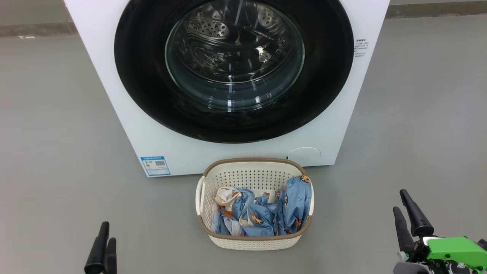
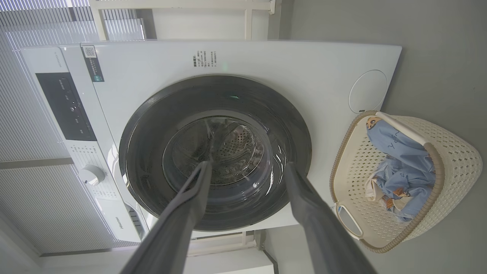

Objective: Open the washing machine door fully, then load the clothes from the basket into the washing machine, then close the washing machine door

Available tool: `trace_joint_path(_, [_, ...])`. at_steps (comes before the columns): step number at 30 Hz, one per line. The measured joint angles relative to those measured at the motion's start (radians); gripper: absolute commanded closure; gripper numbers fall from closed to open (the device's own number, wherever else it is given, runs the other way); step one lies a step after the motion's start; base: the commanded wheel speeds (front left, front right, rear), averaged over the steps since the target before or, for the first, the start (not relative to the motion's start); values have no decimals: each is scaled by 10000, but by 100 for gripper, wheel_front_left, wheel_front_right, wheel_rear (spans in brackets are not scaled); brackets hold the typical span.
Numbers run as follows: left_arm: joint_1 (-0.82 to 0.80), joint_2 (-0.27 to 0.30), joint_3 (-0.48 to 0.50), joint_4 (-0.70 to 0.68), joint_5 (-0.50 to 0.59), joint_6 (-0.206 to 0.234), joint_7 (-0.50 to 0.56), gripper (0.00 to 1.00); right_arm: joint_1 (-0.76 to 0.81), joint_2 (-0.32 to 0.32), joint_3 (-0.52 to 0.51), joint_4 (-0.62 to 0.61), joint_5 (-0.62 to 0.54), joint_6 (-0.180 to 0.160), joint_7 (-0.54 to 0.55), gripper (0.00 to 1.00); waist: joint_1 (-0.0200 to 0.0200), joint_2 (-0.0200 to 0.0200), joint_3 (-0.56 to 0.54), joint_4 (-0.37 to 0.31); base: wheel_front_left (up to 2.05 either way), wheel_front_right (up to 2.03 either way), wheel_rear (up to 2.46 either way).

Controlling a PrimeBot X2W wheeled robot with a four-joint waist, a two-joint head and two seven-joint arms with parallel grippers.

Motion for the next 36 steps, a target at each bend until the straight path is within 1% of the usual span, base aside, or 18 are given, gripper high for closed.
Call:
trace_joint_path(8, [-66,6,2,-134,35,0,-144,0,-21,-4,67,-263,29,0,-182,0,0,0,4,-24,0,0,0])
trace_joint_path(13, [-199,44,-13,-257,268,-2,-201,0,-74,-6,117,-364,-88,0,-360,0,0,0,4,-34,0,0,0])
trace_joint_path(20, [-199,159,-117,-385,640,-2,-441,0,-228,-59,332,-550,-631,0,-614,0,0,0,-4,-41,0,0,0])
trace_joint_path(28, [-201,324,-431,-612,1202,-4,-723,0,-231,-163,681,-698,-913,0,-863,0,0,0,-7,-51,0,0,0])
trace_joint_path(31, [-201,502,-535,-662,1432,-13,-915,0,-237,-215,694,-713,-1325,0,-938,0,0,0,-9,-54,0,0,0])
trace_joint_path(36, [-201,570,-723,-671,1795,-13,-1070,0,-250,-226,784,-719,-1737,0,-1037,0,0,0,-13,-51,0,0,0])
